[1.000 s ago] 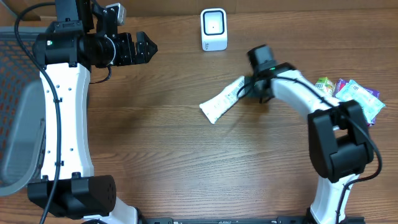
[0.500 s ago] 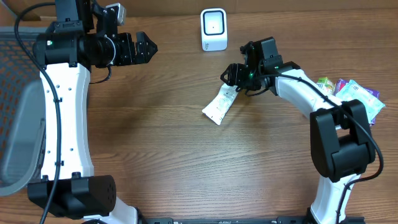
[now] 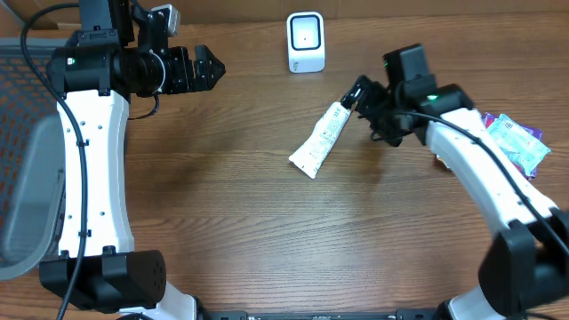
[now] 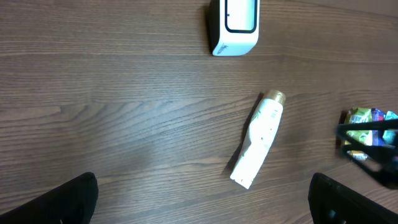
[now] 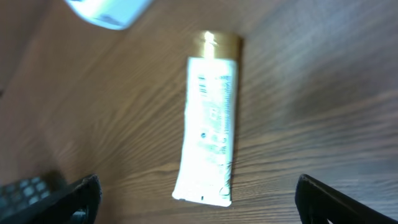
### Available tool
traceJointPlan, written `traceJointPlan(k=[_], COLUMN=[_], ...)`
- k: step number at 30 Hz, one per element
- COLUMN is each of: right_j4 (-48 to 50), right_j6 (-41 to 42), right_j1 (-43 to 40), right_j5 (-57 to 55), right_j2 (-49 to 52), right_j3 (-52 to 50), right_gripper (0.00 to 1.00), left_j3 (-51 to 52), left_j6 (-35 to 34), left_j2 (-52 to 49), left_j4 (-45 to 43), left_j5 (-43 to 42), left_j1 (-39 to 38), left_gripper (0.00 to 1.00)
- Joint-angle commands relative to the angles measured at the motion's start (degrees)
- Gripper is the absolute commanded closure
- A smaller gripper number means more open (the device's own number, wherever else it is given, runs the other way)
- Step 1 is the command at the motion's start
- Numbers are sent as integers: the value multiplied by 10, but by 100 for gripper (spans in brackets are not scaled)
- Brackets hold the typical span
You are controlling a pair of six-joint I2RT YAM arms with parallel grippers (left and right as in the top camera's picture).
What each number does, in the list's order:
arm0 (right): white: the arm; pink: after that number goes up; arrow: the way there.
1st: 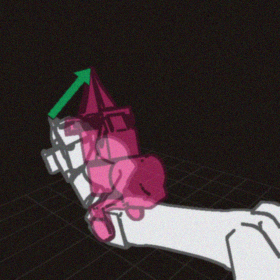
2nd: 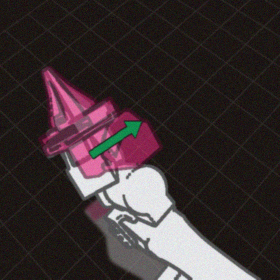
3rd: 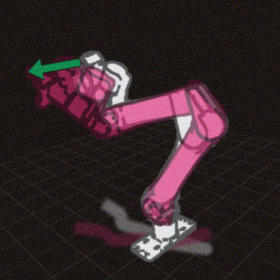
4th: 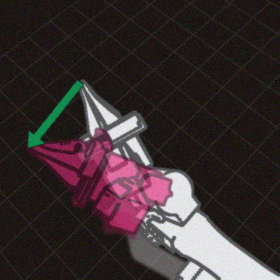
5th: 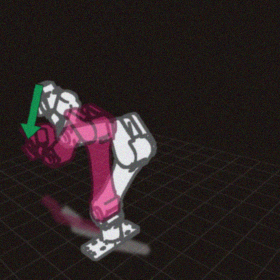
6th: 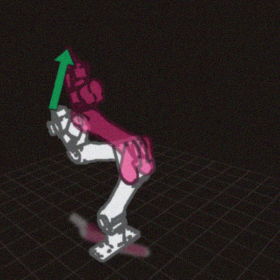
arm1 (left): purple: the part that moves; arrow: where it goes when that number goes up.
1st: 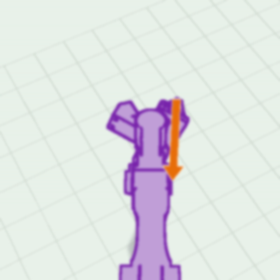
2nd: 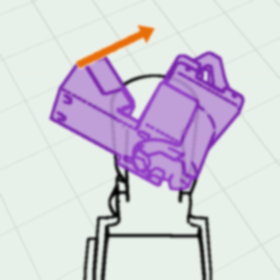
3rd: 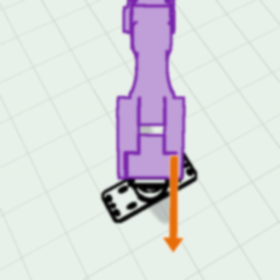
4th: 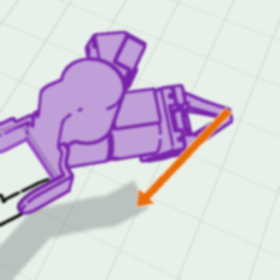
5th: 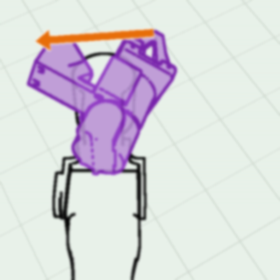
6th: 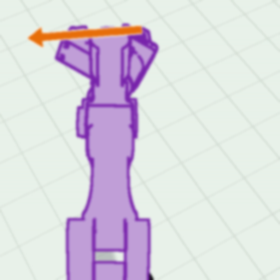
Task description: Scan the item barcode
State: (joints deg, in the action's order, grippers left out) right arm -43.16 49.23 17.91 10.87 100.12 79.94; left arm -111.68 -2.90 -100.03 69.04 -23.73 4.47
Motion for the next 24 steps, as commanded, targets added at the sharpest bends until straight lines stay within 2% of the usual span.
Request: traceJointPlan(k=[1, 5, 7, 12, 17, 24], right_j4=[39, 165, 204, 247, 280, 353], right_j6=[63, 61, 62, 63, 63, 45], right_j1=[27, 66, 77, 82, 87, 105], right_j5=[10, 37, 38, 29, 7, -1], right_j2=[35, 48, 49, 50, 58, 74], right_j3=[-45, -112, -135, -170, -203, -229], right_gripper=[6, 18, 21, 18, 25, 27], left_j3=[0, 0, 0, 0, 0, 0], left_j6=[-3, -3, -3, -3, -3, -3], left_j2=[-2, -2, -2, -2, -2, -2], left_j4=[-1, -1, -1, -1, -1, -1], left_j5=[0, 0, 0, 0, 0, 0], left_j1=[-7, -7, -7, -7, -7, -7], left_gripper=[0, 0, 1, 0, 0, 1])
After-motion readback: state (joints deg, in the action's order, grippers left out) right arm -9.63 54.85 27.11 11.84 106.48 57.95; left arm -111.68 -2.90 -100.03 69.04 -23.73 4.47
